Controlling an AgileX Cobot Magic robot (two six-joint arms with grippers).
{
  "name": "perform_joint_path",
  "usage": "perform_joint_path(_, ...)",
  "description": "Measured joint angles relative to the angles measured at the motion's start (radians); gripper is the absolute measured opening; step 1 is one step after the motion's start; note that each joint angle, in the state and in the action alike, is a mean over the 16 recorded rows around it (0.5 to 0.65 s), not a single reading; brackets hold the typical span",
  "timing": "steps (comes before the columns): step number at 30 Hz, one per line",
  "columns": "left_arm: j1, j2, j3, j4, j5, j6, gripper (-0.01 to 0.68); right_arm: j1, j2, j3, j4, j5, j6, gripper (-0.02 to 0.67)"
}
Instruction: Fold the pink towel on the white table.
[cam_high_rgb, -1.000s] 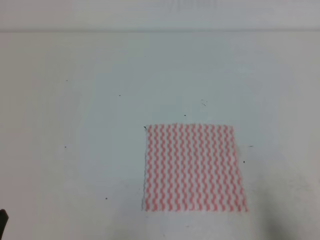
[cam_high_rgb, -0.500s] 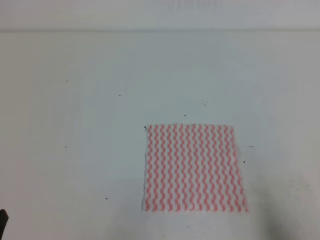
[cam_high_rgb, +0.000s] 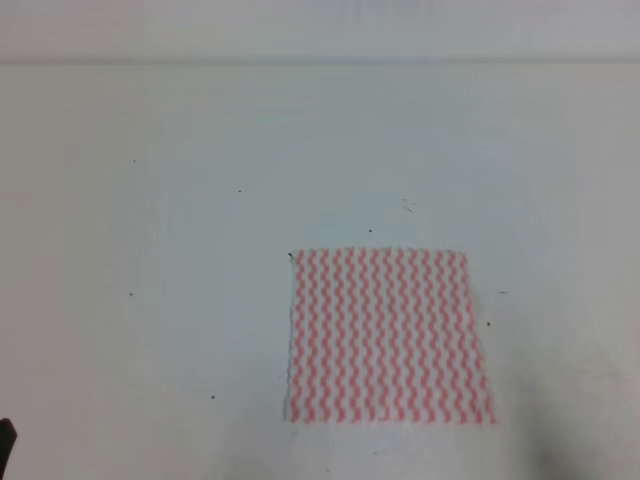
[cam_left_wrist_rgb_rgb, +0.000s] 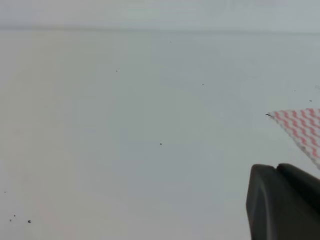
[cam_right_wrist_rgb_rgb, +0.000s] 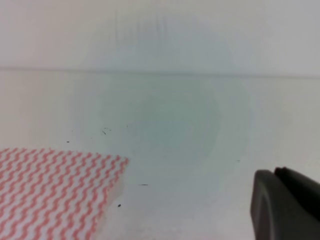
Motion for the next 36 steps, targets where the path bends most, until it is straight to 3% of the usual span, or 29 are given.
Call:
perform_joint_path(15, 0.000, 0.009, -0.003, 0.023, -0.192, -0.044, -0.004, 0.000, 0.000, -0.002, 0.000, -0.001, 0.000, -0.018)
perform_joint_path(25, 0.000, 0.011, -0.007, 0.019, -0.218, -0.121, -0.005, 0.000, -0.003, 0.000, 0.000, -0.002, 0.000, -0.018)
perform_joint_path(36, 0.000, 0.007, -0.008, -0.047, -0.268, -0.320, -0.005, 0.000, -0.003, 0.000, 0.033, -0.020, 0.001, -0.018)
